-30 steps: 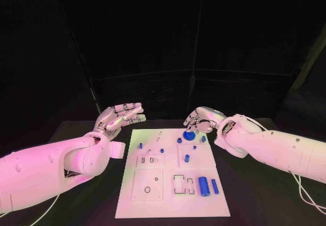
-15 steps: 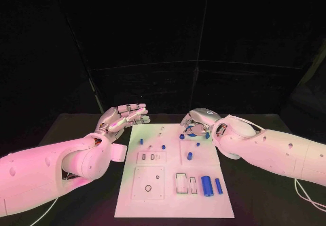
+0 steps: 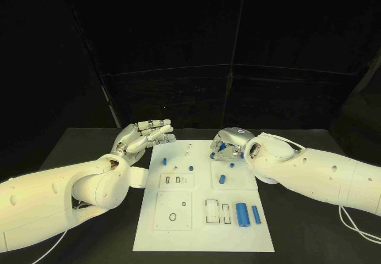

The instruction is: Assemble the parts on the task board

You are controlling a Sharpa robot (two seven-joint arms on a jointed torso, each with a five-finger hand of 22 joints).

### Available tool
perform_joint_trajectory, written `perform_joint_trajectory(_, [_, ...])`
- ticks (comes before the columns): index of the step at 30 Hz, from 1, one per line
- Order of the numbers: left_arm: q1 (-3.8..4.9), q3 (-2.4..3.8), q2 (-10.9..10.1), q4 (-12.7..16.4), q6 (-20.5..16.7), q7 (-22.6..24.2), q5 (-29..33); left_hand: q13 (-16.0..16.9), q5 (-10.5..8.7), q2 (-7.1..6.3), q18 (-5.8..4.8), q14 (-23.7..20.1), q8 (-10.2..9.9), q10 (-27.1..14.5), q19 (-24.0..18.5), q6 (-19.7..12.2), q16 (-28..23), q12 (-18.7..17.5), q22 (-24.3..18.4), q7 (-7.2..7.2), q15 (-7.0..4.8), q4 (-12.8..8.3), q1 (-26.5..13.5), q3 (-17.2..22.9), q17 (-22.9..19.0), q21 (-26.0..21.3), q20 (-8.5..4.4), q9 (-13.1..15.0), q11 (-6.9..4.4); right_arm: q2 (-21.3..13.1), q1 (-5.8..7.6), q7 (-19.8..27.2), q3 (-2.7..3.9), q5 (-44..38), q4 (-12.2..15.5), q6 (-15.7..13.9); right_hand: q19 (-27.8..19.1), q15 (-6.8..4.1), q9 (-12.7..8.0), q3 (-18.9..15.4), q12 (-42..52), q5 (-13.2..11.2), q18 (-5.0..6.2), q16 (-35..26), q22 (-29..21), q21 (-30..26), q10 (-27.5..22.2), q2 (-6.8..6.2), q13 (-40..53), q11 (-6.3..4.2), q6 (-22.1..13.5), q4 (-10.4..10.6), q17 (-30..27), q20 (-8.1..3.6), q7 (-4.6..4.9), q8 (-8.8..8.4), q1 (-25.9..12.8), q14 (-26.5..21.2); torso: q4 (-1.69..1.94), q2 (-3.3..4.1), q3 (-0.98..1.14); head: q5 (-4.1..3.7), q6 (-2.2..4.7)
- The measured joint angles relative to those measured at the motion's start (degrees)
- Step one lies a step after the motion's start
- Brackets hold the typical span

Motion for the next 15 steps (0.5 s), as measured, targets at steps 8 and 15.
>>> perform_joint_trajectory(8, [0.01, 0.0, 0.1, 0.3, 0.0, 0.0, -0.1, 0.0, 0.0, 0.0, -0.01, 0.0, 0.0, 0.0, 0.2, 0.2, -0.1, 0.0, 0.0, 0.21, 0.0, 0.0, 0.0, 0.0, 0.0, 0.0, -0.18, -0.1, 0.0, 1.1, 0.01, -0.9, 0.01, -0.3, -1.3, 1.8, -0.5, 2.29, 0.0, 1.9, 0.2, 0.0, 0.02, 22.2, 1.0, 1.3, -0.7, -0.23, 0.0, 0.75, -0.1, 0.0, 21.5, 1.69, 0.48, 0.0, -0.2, 0.0, 0.08, 0.07, -0.02, 0.01, -0.45])
perform_joint_trajectory(15, [0.01, 0.0, 0.2, 0.4, 0.0, 0.0, -0.1, 0.0, 0.0, 0.0, -0.01, 0.0, 0.0, 0.2, 0.2, 0.2, -0.2, -0.2, -0.1, 0.21, 0.0, 0.0, 0.0, 0.0, -0.1, 0.0, -0.18, -0.1, 0.21, 1.9, 0.04, -1.2, 0.02, -0.3, -2.0, 3.0, -0.6, 2.77, 0.0, 3.5, 0.2, 0.0, 0.01, 22.3, 1.4, 1.9, -0.6, -0.13, -0.1, 1.25, 0.1, 0.3, 21.6, 2.28, 0.69, 0.0, -0.8, -0.1, 0.15, 0.1, -0.04, 0.2, -0.9])
